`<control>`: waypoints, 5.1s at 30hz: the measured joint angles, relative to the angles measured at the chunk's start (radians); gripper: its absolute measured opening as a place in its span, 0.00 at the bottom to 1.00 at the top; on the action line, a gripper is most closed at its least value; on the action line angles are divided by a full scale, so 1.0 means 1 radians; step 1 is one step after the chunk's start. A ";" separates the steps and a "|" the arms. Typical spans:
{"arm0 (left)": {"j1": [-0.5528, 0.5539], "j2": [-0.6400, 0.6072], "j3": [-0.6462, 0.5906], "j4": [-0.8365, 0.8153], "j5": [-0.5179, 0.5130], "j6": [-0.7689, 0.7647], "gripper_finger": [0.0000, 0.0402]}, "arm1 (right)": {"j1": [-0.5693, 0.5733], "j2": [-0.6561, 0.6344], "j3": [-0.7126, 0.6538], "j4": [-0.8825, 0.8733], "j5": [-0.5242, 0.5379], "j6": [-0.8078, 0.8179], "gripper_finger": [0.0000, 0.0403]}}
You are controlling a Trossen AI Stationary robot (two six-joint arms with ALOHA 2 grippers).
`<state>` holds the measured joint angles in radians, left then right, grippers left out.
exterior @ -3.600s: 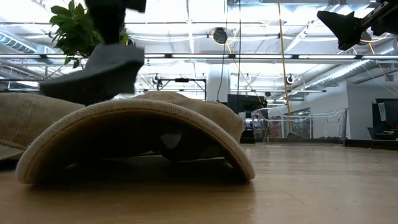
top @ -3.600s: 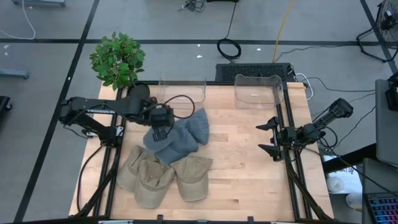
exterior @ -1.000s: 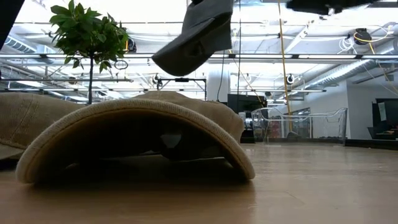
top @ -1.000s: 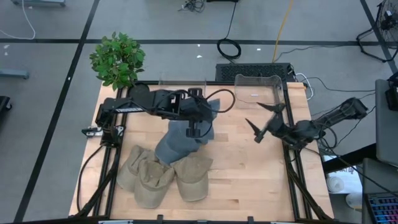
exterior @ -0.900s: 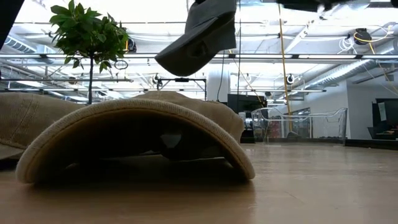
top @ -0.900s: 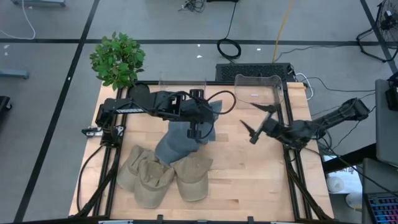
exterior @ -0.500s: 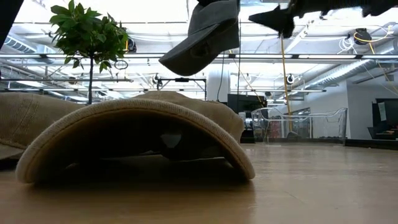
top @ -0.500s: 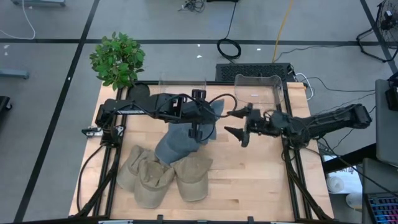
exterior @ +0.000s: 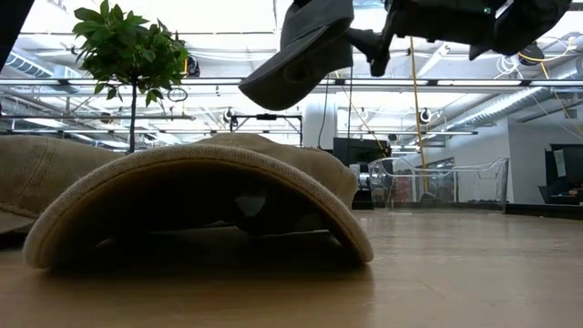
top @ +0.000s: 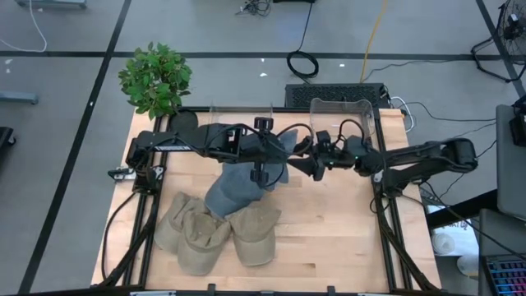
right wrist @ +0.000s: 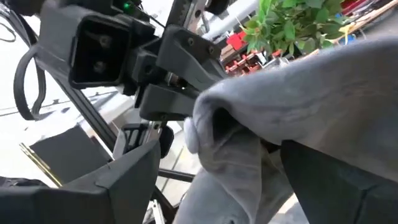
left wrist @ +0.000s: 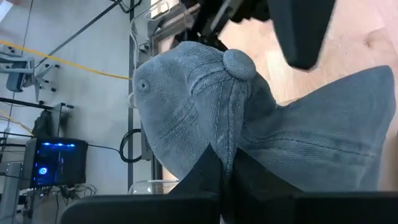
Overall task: Pick & Place hat
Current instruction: Put the left blue cap into the right transparent bin
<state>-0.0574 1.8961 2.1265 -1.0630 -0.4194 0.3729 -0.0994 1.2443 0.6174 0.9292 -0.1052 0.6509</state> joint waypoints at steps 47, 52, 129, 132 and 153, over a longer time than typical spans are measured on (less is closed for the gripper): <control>-0.002 0.001 0.001 0.011 0.055 -0.140 0.68 | -0.001 0.037 0.060 -0.037 0.008 -0.144 0.02; 0.003 -0.029 0.002 0.032 0.076 -0.178 0.89 | 0.004 0.040 0.060 -0.128 -0.064 -0.151 0.01; 0.113 -0.393 -0.563 0.382 0.290 -0.195 0.93 | -0.913 -0.037 0.482 -1.413 -0.148 -0.673 0.01; 0.113 -0.393 -0.563 0.383 0.290 -0.202 0.94 | -0.913 -0.010 0.482 -1.385 -0.223 -0.659 0.01; 0.113 -0.393 -0.563 0.385 0.289 -0.198 0.95 | -0.913 0.128 0.482 -1.544 0.101 -0.706 0.01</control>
<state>0.0559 1.5036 1.5635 -0.6777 -0.1303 0.1745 -1.0126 1.3724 1.0996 -0.6152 -0.0042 -0.0552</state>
